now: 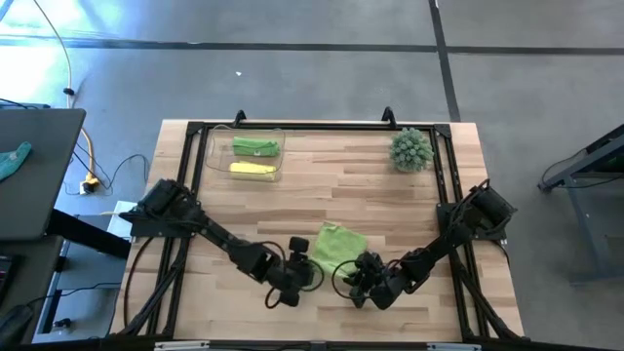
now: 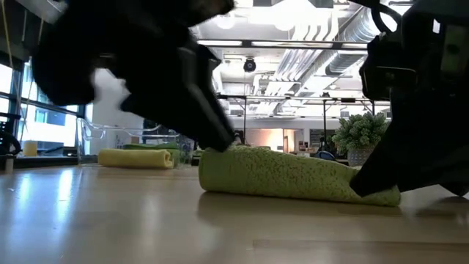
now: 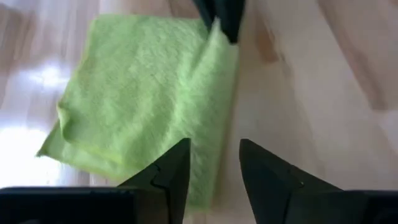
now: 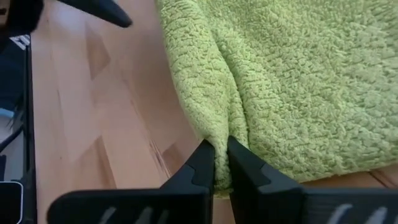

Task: Roll microfiber towels into tight, uniform cylinder then place into a basket
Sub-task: Roll the light green microfiber cloth

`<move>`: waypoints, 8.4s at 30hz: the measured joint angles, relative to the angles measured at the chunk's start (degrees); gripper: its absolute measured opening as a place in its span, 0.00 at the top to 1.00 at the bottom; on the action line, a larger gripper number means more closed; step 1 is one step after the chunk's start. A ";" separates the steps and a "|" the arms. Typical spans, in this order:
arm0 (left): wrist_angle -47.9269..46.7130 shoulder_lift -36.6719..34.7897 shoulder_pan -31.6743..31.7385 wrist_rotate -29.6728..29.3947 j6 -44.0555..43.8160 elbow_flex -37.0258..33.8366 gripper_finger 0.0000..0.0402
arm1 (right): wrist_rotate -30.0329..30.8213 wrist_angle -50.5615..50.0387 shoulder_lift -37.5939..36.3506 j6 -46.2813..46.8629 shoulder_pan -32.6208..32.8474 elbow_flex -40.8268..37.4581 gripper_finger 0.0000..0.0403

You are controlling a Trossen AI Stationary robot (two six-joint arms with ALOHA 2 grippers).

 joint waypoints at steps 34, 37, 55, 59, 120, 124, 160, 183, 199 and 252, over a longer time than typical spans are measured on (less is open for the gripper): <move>1.58 8.00 15.40 52.10 -32.72 0.26 0.95 | -2.85 1.14 -13.58 -52.85 3.81 -0.24 0.73; 2.80 9.03 15.41 52.01 -35.08 0.42 0.93 | -0.73 3.54 -11.27 -58.38 3.87 -0.26 0.73; 6.39 9.29 15.37 49.62 -40.04 0.31 0.93 | -0.26 3.39 -7.19 -55.77 1.90 -0.15 0.62; 6.48 9.29 15.37 49.57 -39.98 0.31 0.92 | -1.74 1.27 -7.21 -53.99 0.68 -0.13 0.60; 7.19 8.83 15.34 46.60 -39.04 0.15 0.92 | -4.04 2.30 -7.84 -43.97 1.24 -0.04 0.60; 7.32 8.83 15.32 46.45 -39.34 0.15 0.92 | -5.82 -4.97 -7.42 -38.12 1.15 -0.04 0.60; 6.45 6.52 15.23 46.21 -31.70 0.07 0.88 | -0.63 5.65 -0.18 -38.89 -2.16 0.21 0.56; -9.89 -5.47 5.96 20.86 -2.40 0.09 0.67 | -4.47 2.11 -0.24 -8.39 -1.78 0.13 0.76; 2.51 2.23 -0.33 0.47 7.18 0.13 0.67 | -4.91 2.46 -0.26 -4.32 -1.75 0.02 0.82; 4.79 4.50 11.82 32.21 -45.75 -0.11 0.92 | 13.65 -4.85 -0.55 -65.67 6.43 8.66 0.62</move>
